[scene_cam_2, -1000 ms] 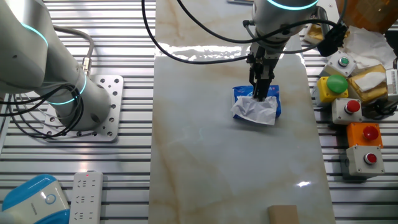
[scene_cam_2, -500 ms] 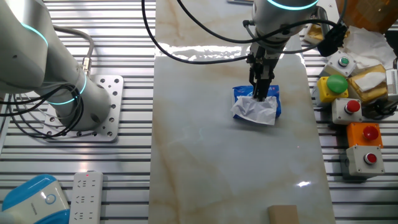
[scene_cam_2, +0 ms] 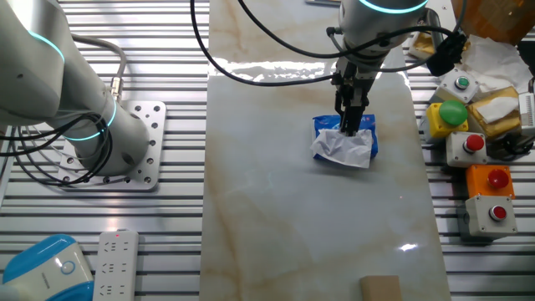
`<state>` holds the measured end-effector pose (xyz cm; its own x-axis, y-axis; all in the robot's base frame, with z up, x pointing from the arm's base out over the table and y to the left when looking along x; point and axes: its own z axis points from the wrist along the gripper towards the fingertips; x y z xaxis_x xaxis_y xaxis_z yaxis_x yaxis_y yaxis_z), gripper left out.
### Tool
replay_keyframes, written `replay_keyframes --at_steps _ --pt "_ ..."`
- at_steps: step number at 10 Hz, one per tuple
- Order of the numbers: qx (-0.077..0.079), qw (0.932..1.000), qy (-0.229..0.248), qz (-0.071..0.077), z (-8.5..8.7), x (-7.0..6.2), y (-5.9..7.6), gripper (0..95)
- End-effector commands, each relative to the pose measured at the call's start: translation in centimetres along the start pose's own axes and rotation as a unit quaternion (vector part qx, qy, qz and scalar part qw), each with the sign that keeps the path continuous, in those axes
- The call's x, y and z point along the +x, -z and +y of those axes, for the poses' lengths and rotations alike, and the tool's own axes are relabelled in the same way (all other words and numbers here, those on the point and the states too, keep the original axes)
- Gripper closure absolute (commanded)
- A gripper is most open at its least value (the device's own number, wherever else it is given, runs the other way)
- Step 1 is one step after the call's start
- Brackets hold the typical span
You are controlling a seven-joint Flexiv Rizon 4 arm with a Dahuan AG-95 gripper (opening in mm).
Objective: Place the block on the scale
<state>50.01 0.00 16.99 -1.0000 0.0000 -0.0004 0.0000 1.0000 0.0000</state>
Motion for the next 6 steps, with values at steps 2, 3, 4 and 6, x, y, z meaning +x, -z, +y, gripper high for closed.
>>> replay_keyframes --at_steps 2,3,4,6 --pt "0.035 0.9962 0.075 -0.029 -0.01 -0.01 0.04 95.0" --pt "0.016 0.9971 0.070 -0.025 -0.12 -0.12 0.35 95.0" --pt "0.019 0.9971 0.071 -0.022 -0.19 -0.19 0.54 95.0" --pt "0.020 0.9969 0.072 -0.022 -0.22 -0.23 0.64 95.0"
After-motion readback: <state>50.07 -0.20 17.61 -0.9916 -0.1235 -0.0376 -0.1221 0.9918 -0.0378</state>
